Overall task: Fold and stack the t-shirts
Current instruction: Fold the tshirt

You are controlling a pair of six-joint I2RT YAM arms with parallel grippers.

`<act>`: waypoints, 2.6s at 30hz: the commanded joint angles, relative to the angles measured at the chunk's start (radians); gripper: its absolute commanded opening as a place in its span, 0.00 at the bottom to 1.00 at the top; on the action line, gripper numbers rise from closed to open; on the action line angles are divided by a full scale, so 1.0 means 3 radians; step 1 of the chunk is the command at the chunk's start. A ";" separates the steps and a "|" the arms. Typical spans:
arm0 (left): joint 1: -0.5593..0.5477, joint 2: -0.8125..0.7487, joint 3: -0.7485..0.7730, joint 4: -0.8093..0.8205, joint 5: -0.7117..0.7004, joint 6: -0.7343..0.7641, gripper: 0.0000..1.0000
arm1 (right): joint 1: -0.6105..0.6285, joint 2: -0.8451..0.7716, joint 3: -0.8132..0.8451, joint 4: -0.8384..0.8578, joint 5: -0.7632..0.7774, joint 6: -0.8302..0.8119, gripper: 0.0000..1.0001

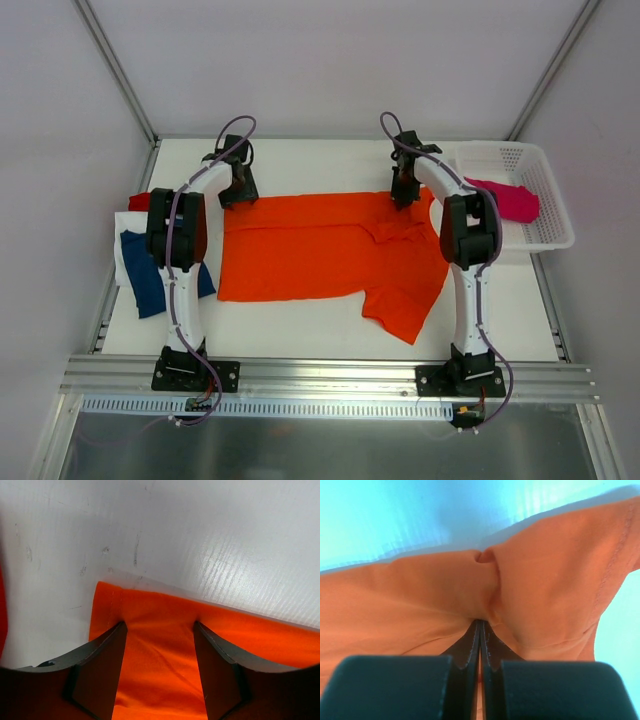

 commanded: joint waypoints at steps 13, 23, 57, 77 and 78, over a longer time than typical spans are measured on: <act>-0.0578 -0.1941 -0.0412 0.0215 -0.1035 0.0073 0.77 | -0.0005 -0.2362 -0.1199 0.1003 -0.0281 -0.0349 0.23; -0.1004 -0.3332 -0.2057 0.0215 -0.0629 -0.0248 0.78 | 0.0312 -0.4189 -0.2603 0.0434 -0.0322 -0.0018 0.54; -0.1239 -0.2878 -0.3235 -0.0295 -0.0612 -0.0744 0.71 | 0.1385 -0.4476 -0.4805 0.0257 0.0649 0.1358 0.59; -0.1316 -0.2260 -0.3000 -0.0598 -0.0924 -0.1112 0.70 | 0.1697 -0.4722 -0.4912 0.0128 0.0716 0.1686 0.60; -0.1326 -0.2204 -0.2994 -0.0603 -0.0919 -0.1112 0.70 | 0.1703 -0.4701 -0.4912 0.0128 0.0726 0.1691 0.60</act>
